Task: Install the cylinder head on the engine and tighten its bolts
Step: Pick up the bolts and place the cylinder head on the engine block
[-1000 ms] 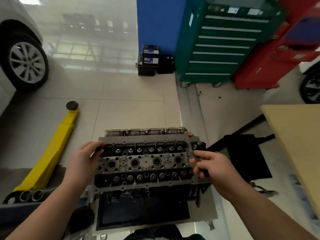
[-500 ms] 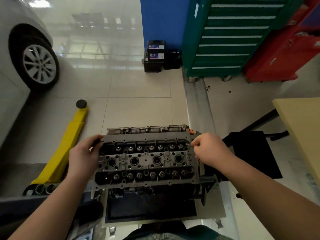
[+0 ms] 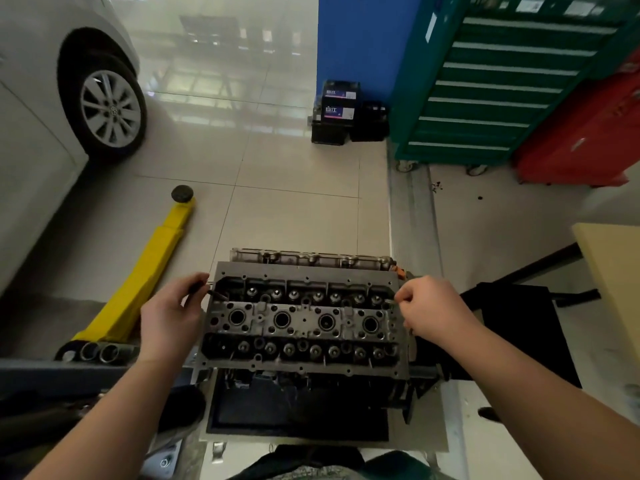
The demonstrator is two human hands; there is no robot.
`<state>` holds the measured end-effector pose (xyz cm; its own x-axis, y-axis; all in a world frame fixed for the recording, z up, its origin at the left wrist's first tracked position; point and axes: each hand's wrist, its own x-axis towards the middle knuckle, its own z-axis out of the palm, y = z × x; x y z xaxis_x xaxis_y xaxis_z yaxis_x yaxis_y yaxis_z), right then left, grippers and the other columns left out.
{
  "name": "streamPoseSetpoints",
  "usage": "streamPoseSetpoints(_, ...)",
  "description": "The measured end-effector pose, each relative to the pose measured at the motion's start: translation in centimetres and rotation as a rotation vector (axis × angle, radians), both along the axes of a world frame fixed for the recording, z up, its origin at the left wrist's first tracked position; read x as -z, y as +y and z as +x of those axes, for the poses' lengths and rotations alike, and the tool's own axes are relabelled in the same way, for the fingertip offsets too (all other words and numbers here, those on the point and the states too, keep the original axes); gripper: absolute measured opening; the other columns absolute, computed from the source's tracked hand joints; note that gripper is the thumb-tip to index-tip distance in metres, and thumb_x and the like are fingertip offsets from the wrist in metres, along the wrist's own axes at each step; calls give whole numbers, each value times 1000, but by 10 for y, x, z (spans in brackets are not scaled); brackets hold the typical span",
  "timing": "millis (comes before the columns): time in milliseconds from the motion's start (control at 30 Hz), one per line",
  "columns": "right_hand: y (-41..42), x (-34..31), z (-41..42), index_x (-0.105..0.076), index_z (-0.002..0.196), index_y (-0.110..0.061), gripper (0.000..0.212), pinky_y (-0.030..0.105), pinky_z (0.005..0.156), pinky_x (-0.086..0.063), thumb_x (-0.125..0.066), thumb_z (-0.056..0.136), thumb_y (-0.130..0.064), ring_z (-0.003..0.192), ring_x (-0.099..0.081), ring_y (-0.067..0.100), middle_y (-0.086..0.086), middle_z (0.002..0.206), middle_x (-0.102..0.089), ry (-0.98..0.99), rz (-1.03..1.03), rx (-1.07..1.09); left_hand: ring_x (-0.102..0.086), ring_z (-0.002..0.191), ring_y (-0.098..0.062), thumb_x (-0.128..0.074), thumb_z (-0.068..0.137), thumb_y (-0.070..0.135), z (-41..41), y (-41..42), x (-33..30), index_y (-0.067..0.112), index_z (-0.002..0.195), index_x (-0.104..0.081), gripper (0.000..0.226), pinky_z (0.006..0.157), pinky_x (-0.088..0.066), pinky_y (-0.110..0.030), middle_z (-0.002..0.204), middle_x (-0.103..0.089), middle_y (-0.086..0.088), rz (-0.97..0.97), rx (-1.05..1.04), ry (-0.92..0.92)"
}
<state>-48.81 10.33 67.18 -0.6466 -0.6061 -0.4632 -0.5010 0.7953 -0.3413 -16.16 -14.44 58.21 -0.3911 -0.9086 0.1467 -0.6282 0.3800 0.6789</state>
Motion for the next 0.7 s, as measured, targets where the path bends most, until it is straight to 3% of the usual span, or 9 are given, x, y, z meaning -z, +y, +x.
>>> streamPoseSetpoints(133,-1,0,0,-76,120,-19,28,32,84,-63,-56,102,-11,86,-72,13,0,104,-74,3,-4,11,-62,104,-4,-73,96,12,-4,-1,-3,21,125,-72,30,95,-50,-29,113,-67,16,-56,38,-29)
streamPoseSetpoints(400,2,12,-1,-73,125,-20,29,33,83,-63,-57,102,-11,84,-71,13,1,114,-71,9,-12,2,-63,102,-1,-76,95,11,-7,3,0,19,118,-75,25,96,-49,-27,109,-68,17,-47,18,23)
streamPoseSetpoints(700,3,28,-4,-74,119,-25,26,21,80,-47,-60,100,-14,91,-60,13,-2,118,-73,156,-62,-39,-68,113,-21,-71,98,12,-15,11,0,18,130,-73,32,97,-49,-32,123,-75,-2,37,75,-122)
